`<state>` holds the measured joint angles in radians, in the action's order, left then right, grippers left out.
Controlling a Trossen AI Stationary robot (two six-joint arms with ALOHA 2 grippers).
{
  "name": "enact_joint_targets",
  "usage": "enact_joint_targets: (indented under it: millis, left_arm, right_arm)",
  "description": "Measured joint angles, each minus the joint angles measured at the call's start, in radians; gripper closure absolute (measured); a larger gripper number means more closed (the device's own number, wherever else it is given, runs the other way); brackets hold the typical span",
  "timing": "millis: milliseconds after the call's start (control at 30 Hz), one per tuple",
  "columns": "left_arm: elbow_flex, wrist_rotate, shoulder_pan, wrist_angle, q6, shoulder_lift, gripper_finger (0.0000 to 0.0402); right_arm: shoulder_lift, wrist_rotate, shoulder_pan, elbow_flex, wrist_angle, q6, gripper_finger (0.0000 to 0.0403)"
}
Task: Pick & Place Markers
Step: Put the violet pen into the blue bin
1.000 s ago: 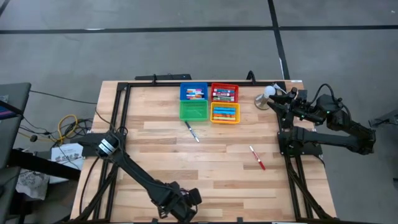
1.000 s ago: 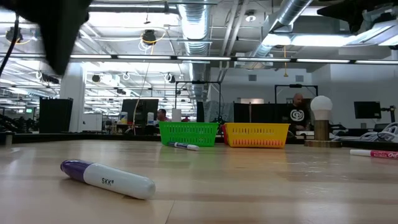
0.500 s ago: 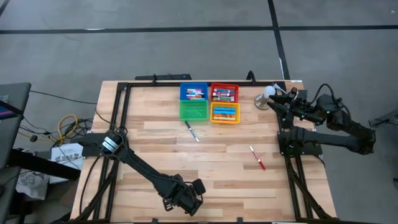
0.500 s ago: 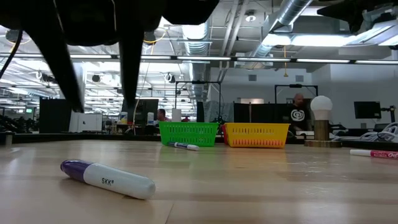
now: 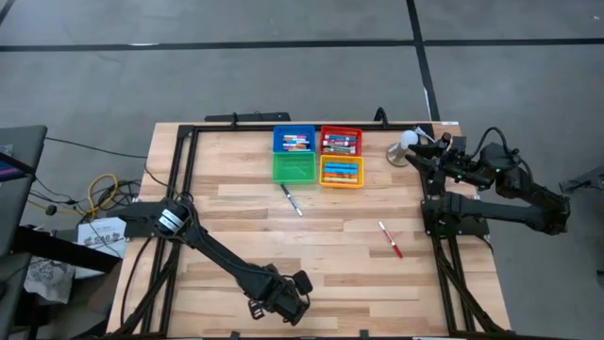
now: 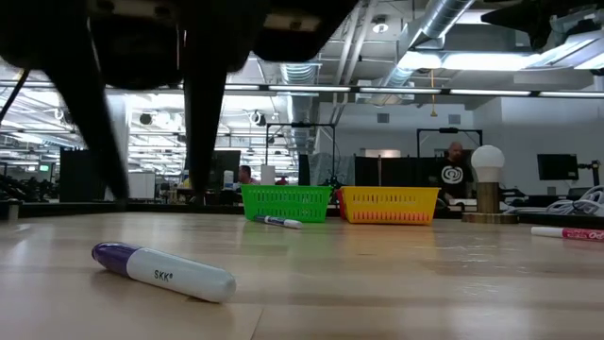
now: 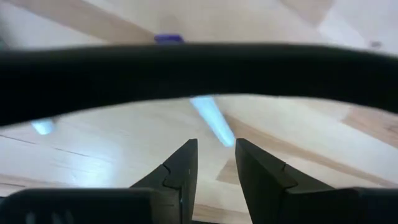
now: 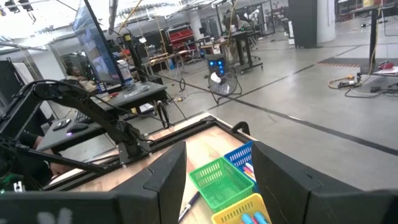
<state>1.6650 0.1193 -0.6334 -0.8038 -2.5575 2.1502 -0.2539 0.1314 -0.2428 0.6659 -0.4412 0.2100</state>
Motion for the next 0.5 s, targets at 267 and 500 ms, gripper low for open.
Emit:
enact_joint_targets:
  millis: [267, 500]
  left_arm:
    - [-0.001, -0.023, 0.001, 0.015, -0.008, 0.018, 0.0294]
    - [0.000, -0.024, 0.012, 0.012, -0.008, 0.033, 0.0294]
  right_arm:
    - [0.000, 0.000, 0.000, 0.000, 0.000, 0.000, 0.0233]
    - [0.000, 0.000, 0.000, 0.000, 0.000, 0.000, 0.0233]
